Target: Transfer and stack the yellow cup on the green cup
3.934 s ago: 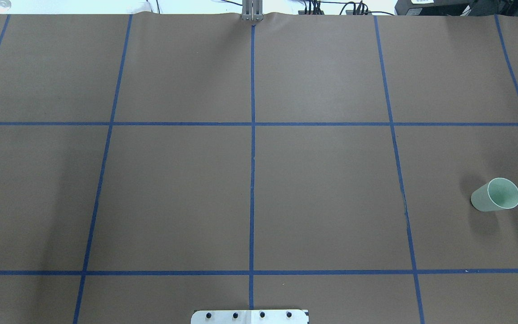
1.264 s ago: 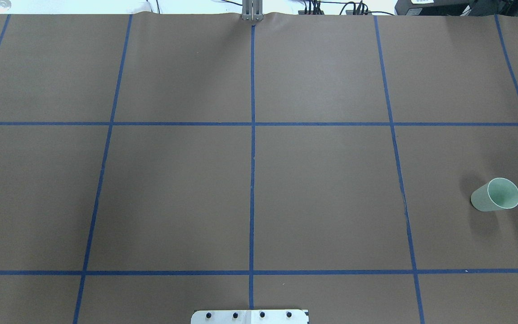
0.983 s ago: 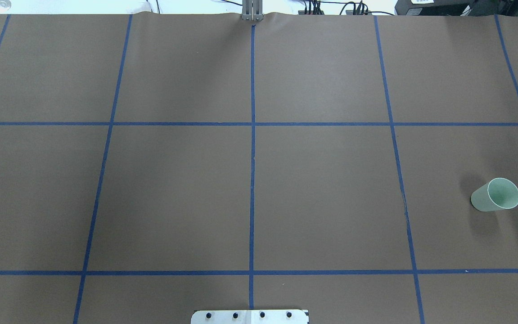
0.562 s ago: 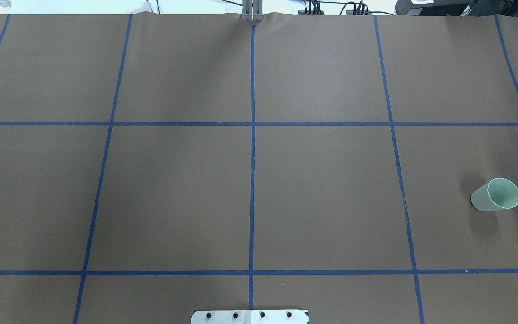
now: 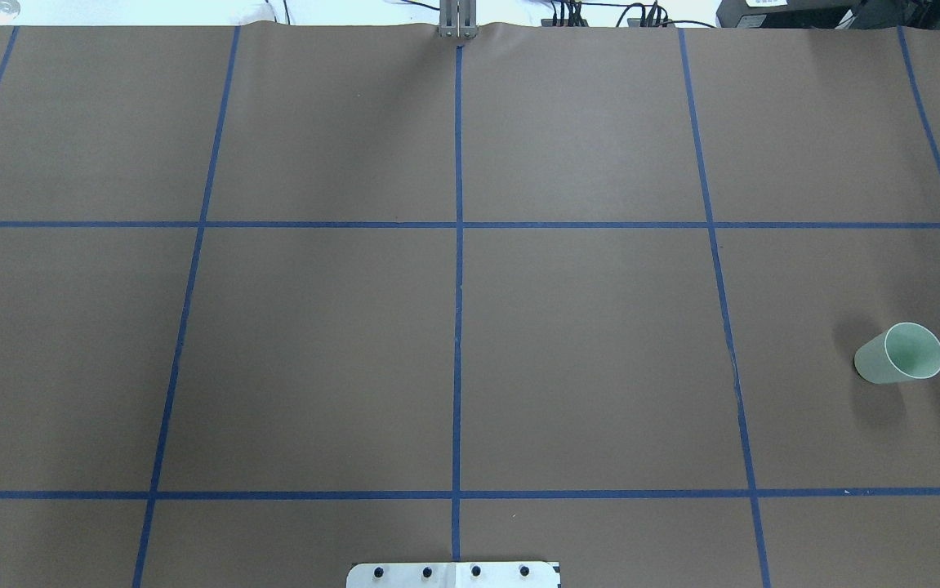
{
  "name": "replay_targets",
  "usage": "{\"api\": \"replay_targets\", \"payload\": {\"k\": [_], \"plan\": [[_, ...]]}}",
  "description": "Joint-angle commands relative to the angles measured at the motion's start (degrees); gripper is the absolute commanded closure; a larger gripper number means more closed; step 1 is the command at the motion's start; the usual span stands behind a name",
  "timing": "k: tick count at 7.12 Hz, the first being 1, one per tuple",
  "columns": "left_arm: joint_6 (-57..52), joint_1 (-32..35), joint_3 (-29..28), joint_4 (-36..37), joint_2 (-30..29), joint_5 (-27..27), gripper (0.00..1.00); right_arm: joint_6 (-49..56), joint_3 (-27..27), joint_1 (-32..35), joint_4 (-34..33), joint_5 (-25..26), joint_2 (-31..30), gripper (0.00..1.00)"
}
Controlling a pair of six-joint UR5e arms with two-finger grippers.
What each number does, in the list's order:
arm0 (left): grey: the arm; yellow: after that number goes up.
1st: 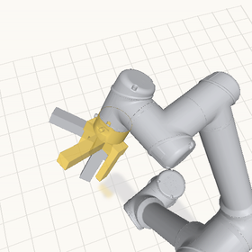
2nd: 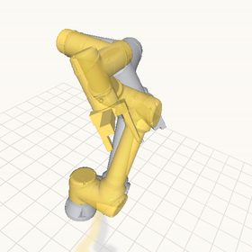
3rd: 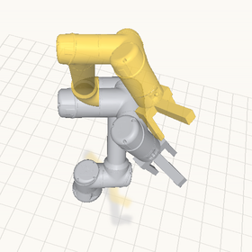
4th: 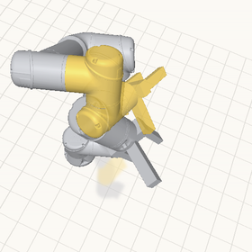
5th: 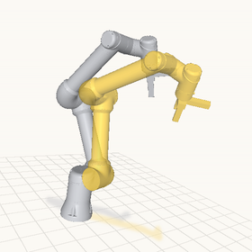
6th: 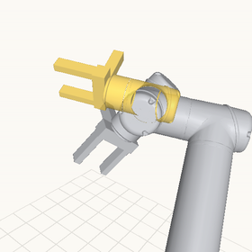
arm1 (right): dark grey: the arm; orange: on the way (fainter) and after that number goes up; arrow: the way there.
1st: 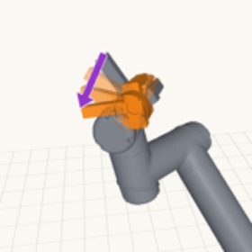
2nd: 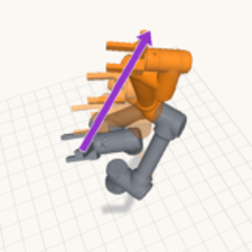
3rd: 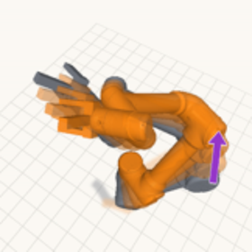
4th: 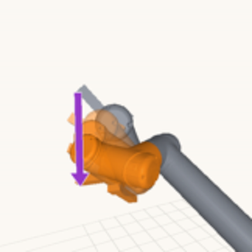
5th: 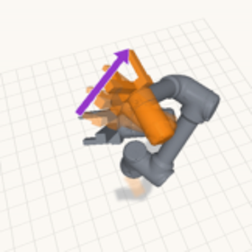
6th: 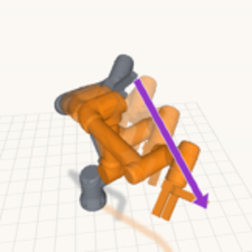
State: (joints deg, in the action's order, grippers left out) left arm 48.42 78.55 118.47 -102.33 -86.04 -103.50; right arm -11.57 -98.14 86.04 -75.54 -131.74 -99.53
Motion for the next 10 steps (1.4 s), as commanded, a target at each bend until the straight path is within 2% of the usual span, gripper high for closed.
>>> {"api": "replay_targets", "payload": {"k": [1, 3, 5, 6, 8, 10], "plan": [[18.99, -11.18, 0.01, 3.68, 1.57, 15.29, 0.00, 0.06, -0.21, 0.00, 0.04, 0.16, -0.23, 0.00], [35.35, -18.48, -0.08, 18.48, 1.49, 26.89, 0.00, -0.21, -0.21, 0.00, -0.05, 0.43, -0.23, 0.00], [52.57, -24.72, -0.17, 36.23, 1.05, 27.30, 0.00, -0.21, -0.12, 0.00, -0.05, 0.51, -0.40, 0.00], [59.44, -26.93, -0.69, 43.02, 1.05, 26.86, 0.00, -0.21, -0.12, 0.00, -0.05, 0.43, -0.32, 0.00], [71.94, -29.75, -7.53, 47.46, 0.96, 22.05, 0.00, 0.32, -0.12, 0.00, 0.04, 0.16, -0.49, 0.00], [79.77, -30.56, -14.46, 51.25, 0.70, 13.63, 0.00, 0.32, 0.05, -0.09, 2.40, -0.10, -0.49, 0.00]]}}
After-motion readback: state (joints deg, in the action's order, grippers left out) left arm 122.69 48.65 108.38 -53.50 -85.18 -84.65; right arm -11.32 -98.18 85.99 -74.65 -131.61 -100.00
